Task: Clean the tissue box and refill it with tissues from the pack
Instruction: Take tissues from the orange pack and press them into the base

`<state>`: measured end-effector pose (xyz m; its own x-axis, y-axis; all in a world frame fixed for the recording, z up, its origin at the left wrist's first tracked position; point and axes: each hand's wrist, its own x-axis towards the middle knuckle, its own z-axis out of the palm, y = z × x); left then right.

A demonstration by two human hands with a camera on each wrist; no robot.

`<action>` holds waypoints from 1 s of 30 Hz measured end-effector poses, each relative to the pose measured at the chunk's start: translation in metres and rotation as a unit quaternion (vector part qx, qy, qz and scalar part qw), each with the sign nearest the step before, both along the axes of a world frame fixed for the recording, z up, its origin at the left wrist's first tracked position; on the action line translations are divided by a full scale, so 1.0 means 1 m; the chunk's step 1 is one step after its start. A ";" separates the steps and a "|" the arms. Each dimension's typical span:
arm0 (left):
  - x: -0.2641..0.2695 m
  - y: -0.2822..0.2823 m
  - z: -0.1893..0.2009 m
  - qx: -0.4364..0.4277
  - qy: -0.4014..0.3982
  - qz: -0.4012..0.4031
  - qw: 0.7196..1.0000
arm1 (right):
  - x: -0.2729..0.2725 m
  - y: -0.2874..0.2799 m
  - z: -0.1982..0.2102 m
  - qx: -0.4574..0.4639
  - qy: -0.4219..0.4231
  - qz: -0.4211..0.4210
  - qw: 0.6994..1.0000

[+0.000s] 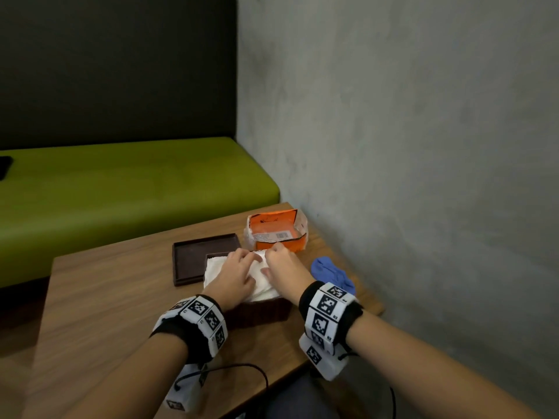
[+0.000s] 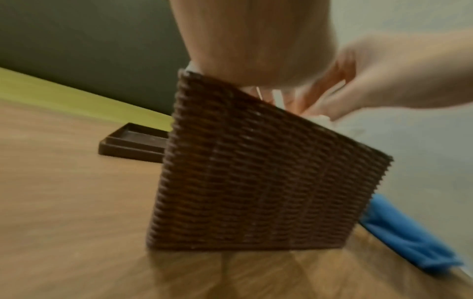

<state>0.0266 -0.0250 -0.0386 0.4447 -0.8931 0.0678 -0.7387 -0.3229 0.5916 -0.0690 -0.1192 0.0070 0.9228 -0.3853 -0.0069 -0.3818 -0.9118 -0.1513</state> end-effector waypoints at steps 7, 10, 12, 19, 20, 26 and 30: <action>0.003 0.002 -0.001 -0.054 -0.028 0.036 0.997 | 0.002 0.004 0.004 0.093 0.119 -0.007 0.988; 0.006 0.012 0.001 -0.039 -0.142 0.079 0.986 | 0.008 -0.001 0.007 0.146 0.024 -0.049 0.988; 0.006 0.015 0.005 0.040 -0.194 0.072 0.977 | 0.009 0.004 0.006 0.145 0.012 -0.066 0.987; 0.006 0.012 0.000 0.089 -0.173 0.058 0.979 | 0.010 0.018 -0.028 0.170 0.186 -0.080 0.964; 0.009 0.013 -0.002 0.091 -0.168 0.049 0.980 | 0.011 0.016 -0.028 0.177 0.206 -0.077 0.959; 0.012 0.010 -0.002 0.052 -0.223 0.021 0.973 | 0.007 0.012 -0.014 0.180 0.039 -0.074 0.980; 0.005 0.009 0.005 0.109 -0.259 0.052 0.958 | 0.006 0.027 -0.011 0.045 -0.058 -0.089 0.993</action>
